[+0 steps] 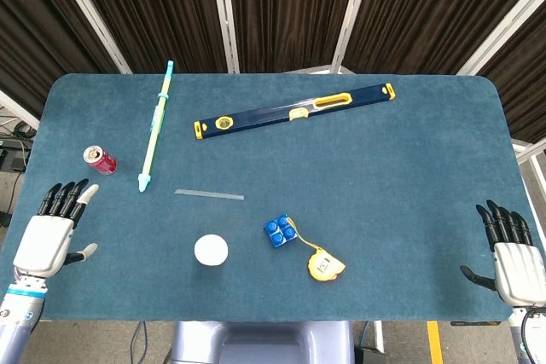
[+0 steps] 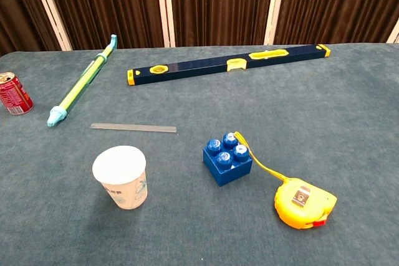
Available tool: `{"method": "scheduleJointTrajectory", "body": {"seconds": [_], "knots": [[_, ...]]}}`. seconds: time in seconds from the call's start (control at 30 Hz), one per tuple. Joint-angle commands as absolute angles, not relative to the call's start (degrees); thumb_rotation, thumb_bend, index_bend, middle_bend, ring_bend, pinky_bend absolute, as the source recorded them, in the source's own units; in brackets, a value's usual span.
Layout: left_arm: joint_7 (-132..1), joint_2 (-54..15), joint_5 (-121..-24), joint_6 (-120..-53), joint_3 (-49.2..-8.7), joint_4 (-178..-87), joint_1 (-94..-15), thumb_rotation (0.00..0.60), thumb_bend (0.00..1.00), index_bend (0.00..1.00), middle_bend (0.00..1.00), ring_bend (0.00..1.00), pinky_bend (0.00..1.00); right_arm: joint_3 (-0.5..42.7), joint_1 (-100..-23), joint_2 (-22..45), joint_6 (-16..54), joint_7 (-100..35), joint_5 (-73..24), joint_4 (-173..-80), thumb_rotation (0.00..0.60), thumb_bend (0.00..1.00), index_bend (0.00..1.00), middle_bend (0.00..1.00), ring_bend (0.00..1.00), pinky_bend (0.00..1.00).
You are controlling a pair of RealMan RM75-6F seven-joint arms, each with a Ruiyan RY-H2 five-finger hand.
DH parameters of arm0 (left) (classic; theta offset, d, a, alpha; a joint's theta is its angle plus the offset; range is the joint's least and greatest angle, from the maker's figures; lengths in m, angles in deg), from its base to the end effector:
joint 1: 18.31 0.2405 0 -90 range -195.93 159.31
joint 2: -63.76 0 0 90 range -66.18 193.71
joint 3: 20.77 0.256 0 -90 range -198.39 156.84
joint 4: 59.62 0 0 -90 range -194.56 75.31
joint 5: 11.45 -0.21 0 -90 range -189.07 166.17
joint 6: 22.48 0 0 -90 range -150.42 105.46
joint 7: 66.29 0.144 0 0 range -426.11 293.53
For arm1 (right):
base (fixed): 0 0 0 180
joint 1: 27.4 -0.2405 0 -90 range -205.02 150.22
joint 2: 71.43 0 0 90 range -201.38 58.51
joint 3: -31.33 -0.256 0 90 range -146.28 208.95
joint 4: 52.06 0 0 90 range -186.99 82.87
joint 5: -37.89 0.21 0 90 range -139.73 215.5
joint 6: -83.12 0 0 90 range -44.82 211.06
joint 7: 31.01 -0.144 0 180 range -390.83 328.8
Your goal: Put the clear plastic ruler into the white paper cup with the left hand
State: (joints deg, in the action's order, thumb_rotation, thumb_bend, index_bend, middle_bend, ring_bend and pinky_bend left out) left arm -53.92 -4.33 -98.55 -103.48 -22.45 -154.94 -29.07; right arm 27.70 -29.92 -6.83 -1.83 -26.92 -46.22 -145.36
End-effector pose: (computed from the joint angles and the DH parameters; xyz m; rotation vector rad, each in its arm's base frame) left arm -0.2760 0.2039 0.1192 -1.5591 -0.8116 -0.8707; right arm -0.3174 -0.1706 0.1581 1.3458 -0.9001 0.8333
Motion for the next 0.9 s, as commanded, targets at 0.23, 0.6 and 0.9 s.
{"method": "scheduleJointTrajectory", "body": {"seconds": [0.23,0.6,0.9], "knots": [[-53.3,-4.5,-98.5,-103.4,-22.5,-155.1,-29.2,0.6,0.0,0.06,0.0,0.0,0.0,27.8,-29.8,-6.8,-2.1,-27.2,-46.3,-145.2,0.6,0.08,0.0,0.0,0.0,0.0],[-51.1,-4.6,-93.6,-99.2,-26.5,-158.0,-32.7,0.6,0.04,0.12,0.0,0.0,0.0,27.8,-29.8,-6.8,-2.0,-27.4,-46.3,-145.0,0.6,0.08,0.0,0.0,0.0,0.0],[-44.1,-9.3,-80.4,-88.3,-33.7,-158.3,-42.0,0.6,0.19,0.37,0.0,0.0,0.0,27.8,-29.7,-6.8,-2.0,-27.5,-46.2,-145.2,0.6,0.08,0.0,0.0,0.0,0.0]]}}
